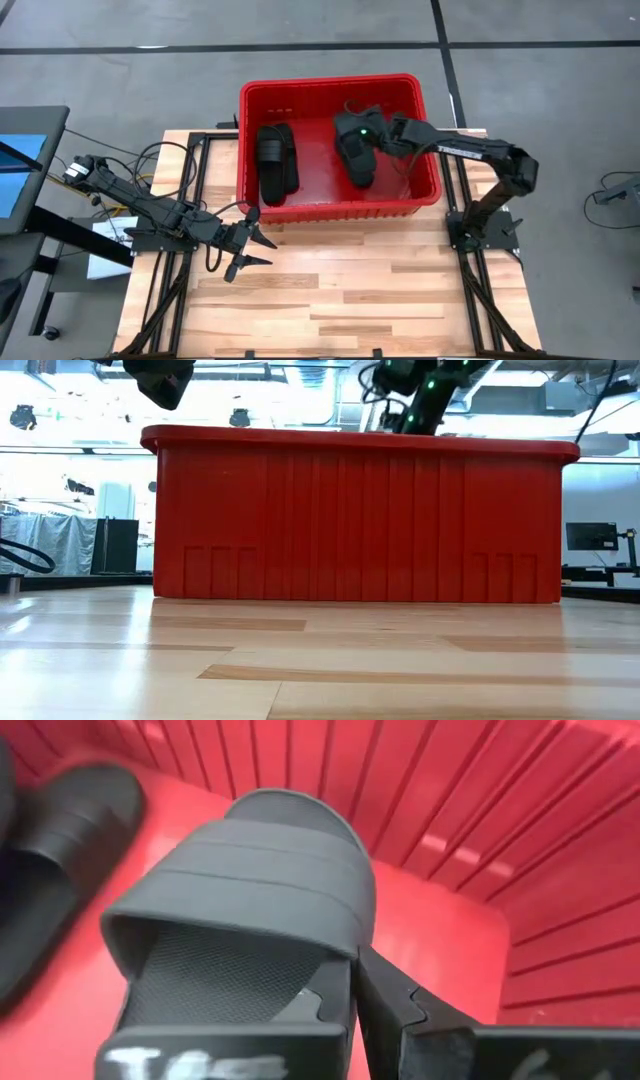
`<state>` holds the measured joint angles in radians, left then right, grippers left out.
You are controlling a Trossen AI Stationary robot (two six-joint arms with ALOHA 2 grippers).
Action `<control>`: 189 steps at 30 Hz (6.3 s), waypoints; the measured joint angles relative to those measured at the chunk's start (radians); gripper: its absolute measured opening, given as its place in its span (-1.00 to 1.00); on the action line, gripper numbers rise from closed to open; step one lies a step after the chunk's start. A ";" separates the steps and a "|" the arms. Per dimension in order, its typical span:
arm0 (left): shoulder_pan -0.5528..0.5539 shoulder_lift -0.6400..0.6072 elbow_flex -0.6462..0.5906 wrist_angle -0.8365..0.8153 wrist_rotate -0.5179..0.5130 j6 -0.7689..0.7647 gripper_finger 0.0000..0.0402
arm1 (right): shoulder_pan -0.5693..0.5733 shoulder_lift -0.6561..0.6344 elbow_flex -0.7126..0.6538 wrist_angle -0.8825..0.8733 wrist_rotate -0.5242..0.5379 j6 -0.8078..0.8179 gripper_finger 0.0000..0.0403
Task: Pick and place slides into bin
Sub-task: Put the black slides into the red bin
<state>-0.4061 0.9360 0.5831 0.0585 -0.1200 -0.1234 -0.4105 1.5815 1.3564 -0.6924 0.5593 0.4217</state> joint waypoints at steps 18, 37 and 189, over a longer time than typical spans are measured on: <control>0.000 0.000 0.000 0.000 0.000 -0.002 -0.11 | -0.022 0.091 0.000 0.001 -0.031 0.025 -1.00; 0.000 0.000 0.000 -0.001 0.000 -0.003 -0.11 | -0.022 0.091 0.000 0.025 -0.031 0.022 -1.00; 0.000 0.000 -0.001 -0.165 0.002 -0.004 -0.11 | -0.059 0.220 0.149 -0.225 -0.063 -0.055 -1.00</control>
<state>-0.4061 0.9356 0.5823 -0.1069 -0.1184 -0.1276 -0.4690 1.8015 1.5058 -0.9173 0.4968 0.3671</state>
